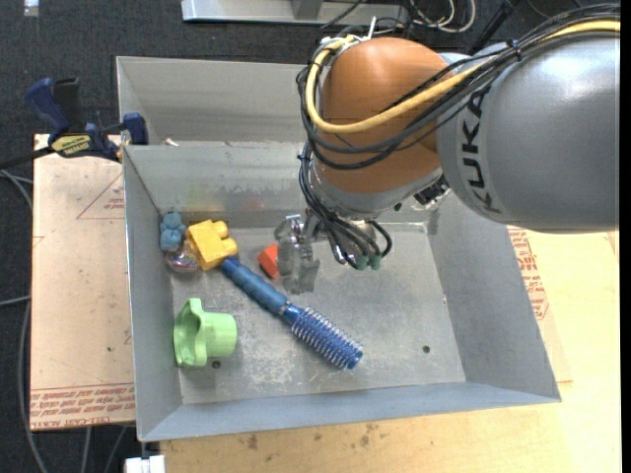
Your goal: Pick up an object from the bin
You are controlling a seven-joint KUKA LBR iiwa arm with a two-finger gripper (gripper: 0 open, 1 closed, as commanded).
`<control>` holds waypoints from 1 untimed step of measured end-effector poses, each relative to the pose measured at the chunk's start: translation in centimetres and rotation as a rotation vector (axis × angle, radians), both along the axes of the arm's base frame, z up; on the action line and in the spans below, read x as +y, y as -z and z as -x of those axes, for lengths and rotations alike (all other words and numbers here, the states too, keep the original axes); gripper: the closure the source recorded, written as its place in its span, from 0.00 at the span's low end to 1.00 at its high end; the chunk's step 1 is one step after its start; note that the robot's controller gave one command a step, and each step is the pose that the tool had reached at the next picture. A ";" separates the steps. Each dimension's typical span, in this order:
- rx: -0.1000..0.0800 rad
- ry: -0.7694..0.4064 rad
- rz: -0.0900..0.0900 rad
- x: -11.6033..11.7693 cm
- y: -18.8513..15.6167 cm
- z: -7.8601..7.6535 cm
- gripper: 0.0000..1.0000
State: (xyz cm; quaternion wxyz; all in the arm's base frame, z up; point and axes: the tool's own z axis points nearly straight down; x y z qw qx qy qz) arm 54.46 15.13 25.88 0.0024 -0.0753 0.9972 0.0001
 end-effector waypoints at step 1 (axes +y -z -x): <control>0.009 0.272 0.000 2.5 8.6 3.9 1.00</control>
Offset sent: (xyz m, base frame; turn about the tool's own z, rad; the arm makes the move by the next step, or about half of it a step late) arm -0.0376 0.0242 -0.0841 0.2744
